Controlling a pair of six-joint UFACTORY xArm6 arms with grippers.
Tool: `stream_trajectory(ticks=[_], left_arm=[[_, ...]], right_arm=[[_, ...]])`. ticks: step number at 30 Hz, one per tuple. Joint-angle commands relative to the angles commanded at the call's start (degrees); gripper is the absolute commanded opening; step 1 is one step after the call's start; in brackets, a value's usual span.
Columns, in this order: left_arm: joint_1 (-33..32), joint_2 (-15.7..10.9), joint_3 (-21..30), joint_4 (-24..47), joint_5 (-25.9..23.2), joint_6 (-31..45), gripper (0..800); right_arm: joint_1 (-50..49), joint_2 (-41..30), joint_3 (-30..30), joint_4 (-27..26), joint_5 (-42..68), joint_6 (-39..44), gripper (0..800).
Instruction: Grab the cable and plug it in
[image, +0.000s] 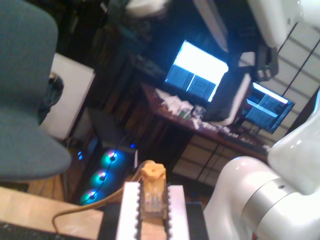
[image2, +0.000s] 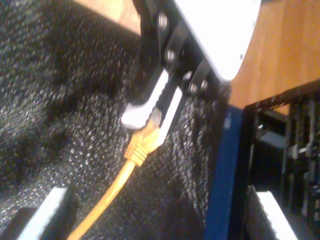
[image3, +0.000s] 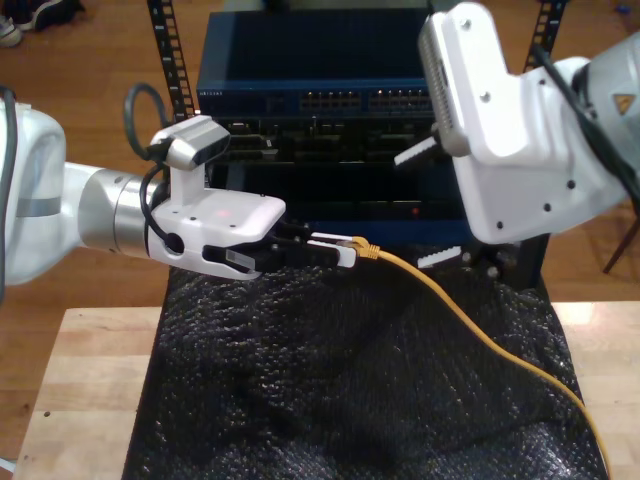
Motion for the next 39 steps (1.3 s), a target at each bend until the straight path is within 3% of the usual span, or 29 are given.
stream_trajectory(ticks=[12, 31, 39], left_arm=[[2.20, 4.92, -0.97, -3.52, 7.47, 0.00, 3], [2.64, 9.41, -0.97, -8.18, 16.09, -4.48, 6], [2.55, 9.76, -0.88, -8.79, 18.73, -4.48, 7]], right_arm=[[2.20, -2.11, 0.88, 3.25, -0.35, -2.64, 773], [12.13, -2.02, 7.91, 3.16, -16.62, -5.19, 752], [14.07, -2.11, 9.23, 3.16, -21.71, -5.63, 713]])
